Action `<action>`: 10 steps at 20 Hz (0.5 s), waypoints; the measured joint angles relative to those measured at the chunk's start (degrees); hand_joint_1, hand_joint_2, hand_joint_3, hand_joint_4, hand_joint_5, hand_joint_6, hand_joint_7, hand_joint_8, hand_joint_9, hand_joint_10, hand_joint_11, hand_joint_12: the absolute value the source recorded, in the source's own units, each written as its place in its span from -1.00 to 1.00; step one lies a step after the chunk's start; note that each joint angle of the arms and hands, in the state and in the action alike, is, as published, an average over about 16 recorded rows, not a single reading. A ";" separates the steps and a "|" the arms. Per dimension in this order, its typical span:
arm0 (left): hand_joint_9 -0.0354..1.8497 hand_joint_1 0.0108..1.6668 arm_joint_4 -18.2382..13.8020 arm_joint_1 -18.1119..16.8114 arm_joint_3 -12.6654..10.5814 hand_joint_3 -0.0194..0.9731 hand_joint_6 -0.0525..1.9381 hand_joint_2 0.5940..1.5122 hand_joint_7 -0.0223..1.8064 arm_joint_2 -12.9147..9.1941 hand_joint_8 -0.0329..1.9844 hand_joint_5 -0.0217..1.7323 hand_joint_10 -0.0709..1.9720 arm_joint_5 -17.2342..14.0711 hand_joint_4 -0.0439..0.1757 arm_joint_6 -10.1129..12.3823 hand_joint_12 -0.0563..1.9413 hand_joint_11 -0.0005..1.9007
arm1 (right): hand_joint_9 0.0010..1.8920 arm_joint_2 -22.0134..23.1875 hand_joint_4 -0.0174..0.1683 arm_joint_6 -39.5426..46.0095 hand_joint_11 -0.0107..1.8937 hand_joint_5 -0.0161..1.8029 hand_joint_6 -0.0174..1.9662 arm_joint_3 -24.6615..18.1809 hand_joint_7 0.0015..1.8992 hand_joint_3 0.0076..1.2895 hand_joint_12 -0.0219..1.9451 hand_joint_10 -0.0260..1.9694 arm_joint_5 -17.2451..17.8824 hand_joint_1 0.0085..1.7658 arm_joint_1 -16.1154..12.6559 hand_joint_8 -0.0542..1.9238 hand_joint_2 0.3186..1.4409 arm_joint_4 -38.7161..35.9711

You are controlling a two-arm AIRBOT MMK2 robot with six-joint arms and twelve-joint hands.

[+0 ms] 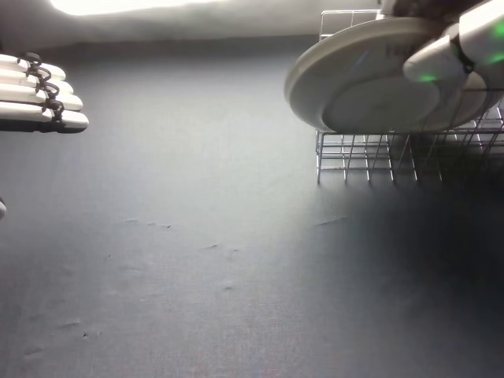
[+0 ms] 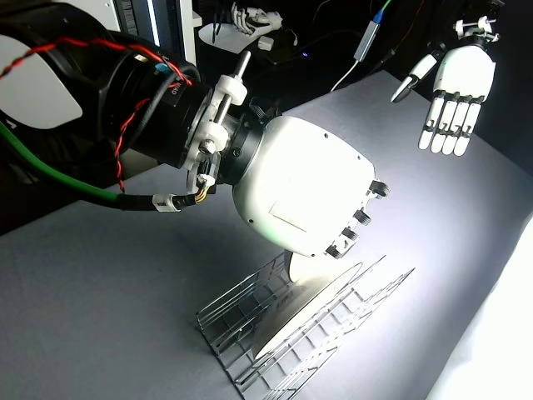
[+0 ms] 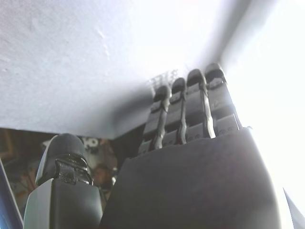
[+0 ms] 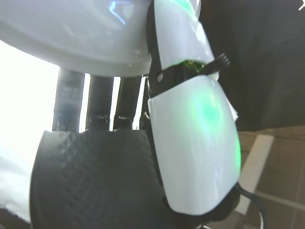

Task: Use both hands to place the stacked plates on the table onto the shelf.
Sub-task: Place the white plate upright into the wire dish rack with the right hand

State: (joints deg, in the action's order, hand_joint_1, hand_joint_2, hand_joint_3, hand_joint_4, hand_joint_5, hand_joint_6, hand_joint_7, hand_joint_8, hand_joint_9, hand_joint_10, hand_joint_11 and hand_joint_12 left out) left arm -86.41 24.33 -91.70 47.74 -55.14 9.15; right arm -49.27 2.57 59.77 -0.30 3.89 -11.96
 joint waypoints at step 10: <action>-0.95 -1.00 0.00 0.19 0.05 -0.92 -0.94 0.19 -0.95 0.22 -0.98 -0.95 -0.92 -0.03 -0.59 0.00 -0.94 -0.99 | 0.11 0.24 -0.91 -0.52 -0.03 0.08 -0.11 1.46 0.19 -0.99 0.37 0.06 3.37 0.62 4.72 -0.32 0.20 -3.24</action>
State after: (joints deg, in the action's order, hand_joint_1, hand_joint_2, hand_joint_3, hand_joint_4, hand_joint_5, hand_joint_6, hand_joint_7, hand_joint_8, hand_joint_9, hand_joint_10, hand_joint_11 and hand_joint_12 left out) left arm -86.42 24.52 -91.66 47.96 -55.16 9.15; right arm -49.03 2.04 61.23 3.07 8.62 -15.21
